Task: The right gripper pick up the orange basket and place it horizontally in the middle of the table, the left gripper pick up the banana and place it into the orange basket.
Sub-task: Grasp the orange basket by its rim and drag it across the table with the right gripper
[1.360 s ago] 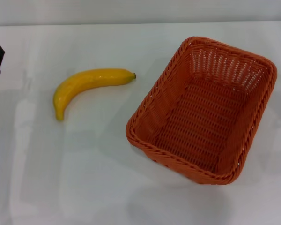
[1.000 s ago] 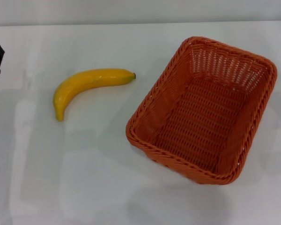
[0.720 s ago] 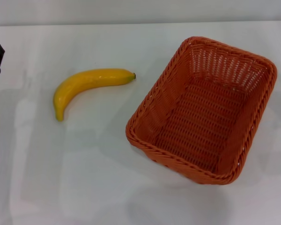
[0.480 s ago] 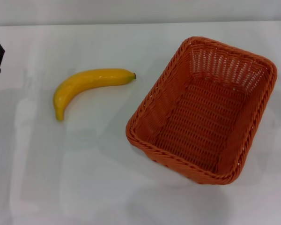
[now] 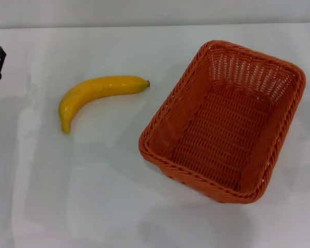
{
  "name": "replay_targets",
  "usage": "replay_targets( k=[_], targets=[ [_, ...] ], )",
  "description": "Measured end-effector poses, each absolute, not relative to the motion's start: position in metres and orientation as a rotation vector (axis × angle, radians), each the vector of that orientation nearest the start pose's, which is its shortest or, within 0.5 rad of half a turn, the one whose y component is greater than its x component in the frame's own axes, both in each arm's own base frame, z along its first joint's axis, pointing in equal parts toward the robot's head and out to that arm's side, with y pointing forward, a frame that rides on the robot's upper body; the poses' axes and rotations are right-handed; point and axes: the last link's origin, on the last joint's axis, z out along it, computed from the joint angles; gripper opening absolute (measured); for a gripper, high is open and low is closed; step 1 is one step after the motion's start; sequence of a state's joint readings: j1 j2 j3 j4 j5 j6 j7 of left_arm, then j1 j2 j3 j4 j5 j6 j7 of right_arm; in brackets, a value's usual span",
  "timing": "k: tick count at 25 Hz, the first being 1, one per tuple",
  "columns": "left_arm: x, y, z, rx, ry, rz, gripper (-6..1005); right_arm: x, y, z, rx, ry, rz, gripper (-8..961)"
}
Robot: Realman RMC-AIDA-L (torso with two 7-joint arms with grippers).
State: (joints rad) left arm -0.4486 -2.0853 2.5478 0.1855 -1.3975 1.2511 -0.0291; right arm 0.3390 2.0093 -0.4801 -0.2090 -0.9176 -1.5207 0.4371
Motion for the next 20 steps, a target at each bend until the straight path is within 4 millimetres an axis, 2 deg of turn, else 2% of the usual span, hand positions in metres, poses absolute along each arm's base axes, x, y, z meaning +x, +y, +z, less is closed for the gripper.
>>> replay_targets(
  k=[12,16,20],
  targets=[
    [-0.337,0.329,0.009,-1.331,-0.564,-0.689,832,0.355,0.298,0.108,-1.410,0.292,0.911,841],
    [-0.338,0.329,0.008,-1.332,-0.567,-0.687,832,0.346,0.316,0.130,-1.454,0.407,1.091,841],
    [-0.337,0.330,0.008,-1.335,-0.573,-0.690,832,0.327,0.354,0.158,-1.676,0.719,1.272,841]
  ],
)
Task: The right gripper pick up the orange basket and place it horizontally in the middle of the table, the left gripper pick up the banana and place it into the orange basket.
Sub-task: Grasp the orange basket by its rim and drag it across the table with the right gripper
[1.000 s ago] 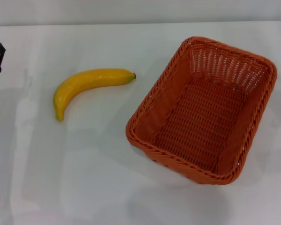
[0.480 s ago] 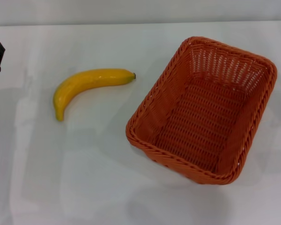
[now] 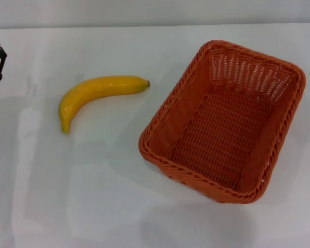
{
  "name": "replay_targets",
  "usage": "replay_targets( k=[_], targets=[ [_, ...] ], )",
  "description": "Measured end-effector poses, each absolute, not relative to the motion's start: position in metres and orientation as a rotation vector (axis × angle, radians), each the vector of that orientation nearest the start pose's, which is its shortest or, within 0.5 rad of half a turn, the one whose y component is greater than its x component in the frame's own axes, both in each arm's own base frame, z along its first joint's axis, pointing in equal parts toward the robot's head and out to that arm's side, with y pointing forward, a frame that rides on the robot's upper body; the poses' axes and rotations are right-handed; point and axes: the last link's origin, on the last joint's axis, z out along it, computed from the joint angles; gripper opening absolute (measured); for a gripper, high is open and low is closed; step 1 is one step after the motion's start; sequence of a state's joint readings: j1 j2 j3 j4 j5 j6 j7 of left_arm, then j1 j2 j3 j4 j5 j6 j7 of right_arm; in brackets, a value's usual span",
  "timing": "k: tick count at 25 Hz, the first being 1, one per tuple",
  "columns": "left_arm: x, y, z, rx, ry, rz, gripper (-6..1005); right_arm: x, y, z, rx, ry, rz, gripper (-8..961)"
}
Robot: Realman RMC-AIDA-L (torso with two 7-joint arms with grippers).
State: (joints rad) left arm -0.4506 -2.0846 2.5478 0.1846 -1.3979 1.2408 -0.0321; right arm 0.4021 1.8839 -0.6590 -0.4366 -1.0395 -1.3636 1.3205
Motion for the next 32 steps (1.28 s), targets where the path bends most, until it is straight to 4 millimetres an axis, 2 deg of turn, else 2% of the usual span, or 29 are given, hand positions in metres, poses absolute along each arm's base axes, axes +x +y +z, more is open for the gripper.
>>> replay_targets(
  k=[4,7,12,19,24,26,32],
  targets=[
    [-0.336,0.331,0.007,-1.338,-0.572,-0.694,832,0.295,0.390,0.174,-1.990,0.973,1.206,841],
    [-0.335,0.332,0.007,-1.339,-0.571,-0.698,832,0.273,0.408,0.180,-2.203,1.100,1.001,841],
    [-0.333,0.334,0.007,-1.343,-0.567,-0.701,832,0.242,0.425,0.188,-2.413,1.167,0.675,841],
    [-0.329,0.339,0.006,-1.354,-0.566,-0.701,832,0.199,0.433,0.180,-2.654,1.136,0.249,840],
    [-0.328,0.341,0.005,-1.358,-0.562,-0.703,832,0.175,0.435,0.162,-2.732,1.052,-0.092,840],
    [-0.328,0.341,0.005,-1.358,-0.562,-0.703,832,0.162,0.435,0.148,-2.761,0.974,-0.244,840],
    [-0.328,0.341,0.005,-1.359,-0.561,-0.701,832,0.147,0.434,0.126,-2.739,0.825,-0.431,840]
  ],
)
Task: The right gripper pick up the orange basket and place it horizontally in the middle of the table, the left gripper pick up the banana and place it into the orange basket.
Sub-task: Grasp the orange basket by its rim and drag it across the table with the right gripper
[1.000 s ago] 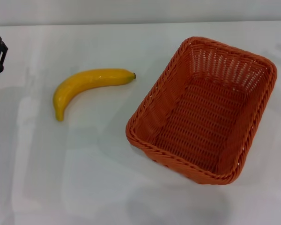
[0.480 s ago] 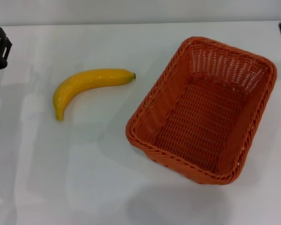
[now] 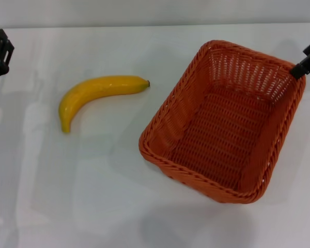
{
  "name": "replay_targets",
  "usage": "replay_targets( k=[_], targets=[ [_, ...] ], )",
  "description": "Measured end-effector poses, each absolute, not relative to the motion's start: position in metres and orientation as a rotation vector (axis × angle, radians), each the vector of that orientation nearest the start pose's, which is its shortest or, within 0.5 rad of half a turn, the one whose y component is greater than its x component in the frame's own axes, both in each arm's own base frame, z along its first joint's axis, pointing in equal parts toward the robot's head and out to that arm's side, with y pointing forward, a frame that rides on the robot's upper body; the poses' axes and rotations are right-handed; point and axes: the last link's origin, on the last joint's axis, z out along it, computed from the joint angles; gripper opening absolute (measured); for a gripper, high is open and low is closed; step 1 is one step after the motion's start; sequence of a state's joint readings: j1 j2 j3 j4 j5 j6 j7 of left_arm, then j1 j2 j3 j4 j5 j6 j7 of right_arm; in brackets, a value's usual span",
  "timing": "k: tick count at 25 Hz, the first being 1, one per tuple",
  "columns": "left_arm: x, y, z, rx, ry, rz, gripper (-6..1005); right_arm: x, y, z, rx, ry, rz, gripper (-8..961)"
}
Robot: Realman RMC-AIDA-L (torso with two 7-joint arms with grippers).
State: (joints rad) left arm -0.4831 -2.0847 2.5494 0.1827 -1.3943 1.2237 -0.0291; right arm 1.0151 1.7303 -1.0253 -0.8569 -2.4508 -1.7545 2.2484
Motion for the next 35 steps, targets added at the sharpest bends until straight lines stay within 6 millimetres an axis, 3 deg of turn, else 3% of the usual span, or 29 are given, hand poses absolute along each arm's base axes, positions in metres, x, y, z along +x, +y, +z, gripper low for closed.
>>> replay_targets(
  k=[9,35],
  targets=[
    [-0.327,0.340,0.003,-1.368,-0.560,-0.701,832,0.130,0.440,0.112,-2.705,0.721,-0.405,840],
    [-0.326,0.339,-0.001,-1.398,-0.561,-0.695,832,0.131,0.458,0.054,-2.577,0.506,-0.495,839]
  ],
)
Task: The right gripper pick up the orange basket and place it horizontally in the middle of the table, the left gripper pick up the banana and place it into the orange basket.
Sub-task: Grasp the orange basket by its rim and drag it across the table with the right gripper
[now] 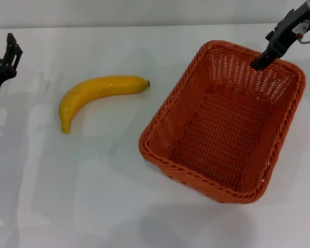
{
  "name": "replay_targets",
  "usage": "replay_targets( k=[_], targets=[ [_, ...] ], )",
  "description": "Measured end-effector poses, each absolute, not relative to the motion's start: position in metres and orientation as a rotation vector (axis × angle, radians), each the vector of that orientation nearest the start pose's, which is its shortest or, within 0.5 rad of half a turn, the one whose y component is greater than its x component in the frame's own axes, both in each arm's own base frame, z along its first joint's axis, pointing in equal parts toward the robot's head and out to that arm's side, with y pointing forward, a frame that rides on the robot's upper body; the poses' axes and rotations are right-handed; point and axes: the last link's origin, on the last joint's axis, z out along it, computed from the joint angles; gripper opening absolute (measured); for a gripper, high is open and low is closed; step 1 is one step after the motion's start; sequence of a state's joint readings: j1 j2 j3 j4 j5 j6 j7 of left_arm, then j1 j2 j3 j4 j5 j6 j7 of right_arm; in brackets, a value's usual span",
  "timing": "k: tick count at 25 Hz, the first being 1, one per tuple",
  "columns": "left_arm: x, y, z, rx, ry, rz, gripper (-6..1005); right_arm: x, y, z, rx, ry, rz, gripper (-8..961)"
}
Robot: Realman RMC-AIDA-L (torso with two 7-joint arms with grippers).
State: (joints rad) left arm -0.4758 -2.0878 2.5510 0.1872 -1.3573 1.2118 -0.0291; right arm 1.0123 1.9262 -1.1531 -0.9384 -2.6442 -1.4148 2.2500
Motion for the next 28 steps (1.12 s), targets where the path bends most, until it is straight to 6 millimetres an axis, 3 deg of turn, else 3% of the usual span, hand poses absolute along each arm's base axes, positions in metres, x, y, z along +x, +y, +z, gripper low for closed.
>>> replay_targets(
  k=[28],
  targets=[
    [-0.327,0.339,-0.006,-1.433,-0.570,-0.674,832,0.156,0.455,0.023,-2.520,0.480,-0.545,838]
  ],
)
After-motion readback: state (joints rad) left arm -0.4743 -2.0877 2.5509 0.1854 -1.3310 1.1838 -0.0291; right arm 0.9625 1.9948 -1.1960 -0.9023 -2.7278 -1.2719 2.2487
